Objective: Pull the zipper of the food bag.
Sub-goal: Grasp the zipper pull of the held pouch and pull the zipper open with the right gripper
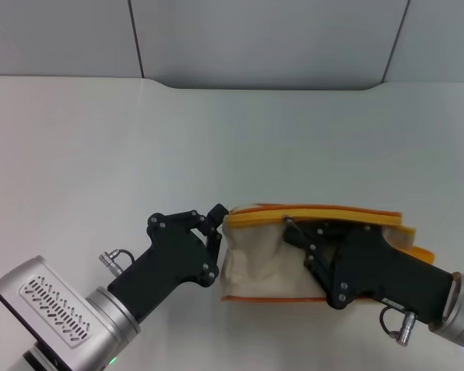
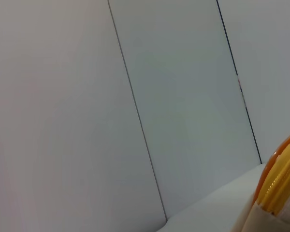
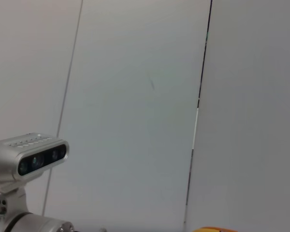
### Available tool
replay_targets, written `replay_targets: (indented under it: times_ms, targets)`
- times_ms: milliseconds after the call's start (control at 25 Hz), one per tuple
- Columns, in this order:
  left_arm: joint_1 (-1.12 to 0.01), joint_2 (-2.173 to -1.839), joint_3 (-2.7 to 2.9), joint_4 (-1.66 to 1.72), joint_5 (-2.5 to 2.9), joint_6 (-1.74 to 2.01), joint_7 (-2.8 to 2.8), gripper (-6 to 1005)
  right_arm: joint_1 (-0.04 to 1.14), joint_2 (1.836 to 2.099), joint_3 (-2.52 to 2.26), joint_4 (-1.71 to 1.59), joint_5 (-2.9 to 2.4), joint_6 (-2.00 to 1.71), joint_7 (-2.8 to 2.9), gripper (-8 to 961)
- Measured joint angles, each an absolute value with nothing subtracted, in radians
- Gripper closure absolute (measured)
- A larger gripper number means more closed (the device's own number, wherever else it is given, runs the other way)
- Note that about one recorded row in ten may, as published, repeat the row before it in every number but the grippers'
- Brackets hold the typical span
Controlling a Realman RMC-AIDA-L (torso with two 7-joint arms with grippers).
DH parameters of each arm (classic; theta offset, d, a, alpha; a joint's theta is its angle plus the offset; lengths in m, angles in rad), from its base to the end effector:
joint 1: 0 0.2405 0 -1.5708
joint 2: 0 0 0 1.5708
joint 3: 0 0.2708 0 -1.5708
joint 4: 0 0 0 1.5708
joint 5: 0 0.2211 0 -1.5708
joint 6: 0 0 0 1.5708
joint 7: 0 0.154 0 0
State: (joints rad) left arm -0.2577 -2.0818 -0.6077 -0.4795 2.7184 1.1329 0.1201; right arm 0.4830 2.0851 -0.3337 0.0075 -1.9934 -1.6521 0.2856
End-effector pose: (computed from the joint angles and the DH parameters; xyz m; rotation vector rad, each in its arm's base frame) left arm -0.2660 0.2634 -0.1344 -2.1553 -0.0973 -0.7444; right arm 0.2711 0.2677 -0.0881 -2.3921 0.0019 1.0776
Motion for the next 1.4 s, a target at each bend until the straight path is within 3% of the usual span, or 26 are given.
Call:
replay_targets:
  times_ms: [880, 1400]
  targets:
    - [-0.256, -2.082, -0.592, -0.495, 2.715, 1.137, 0.121, 1001, 0.57, 2.089, -0.415, 0.038, -2.014, -1.632, 0.394, 954]
    - [-0.255, -2.082, -0.601, -0.488, 2.717, 1.149, 0.121, 1001, 0.465, 2.084, -0.416, -0.046, -2.014, -1.696, 0.526, 953]
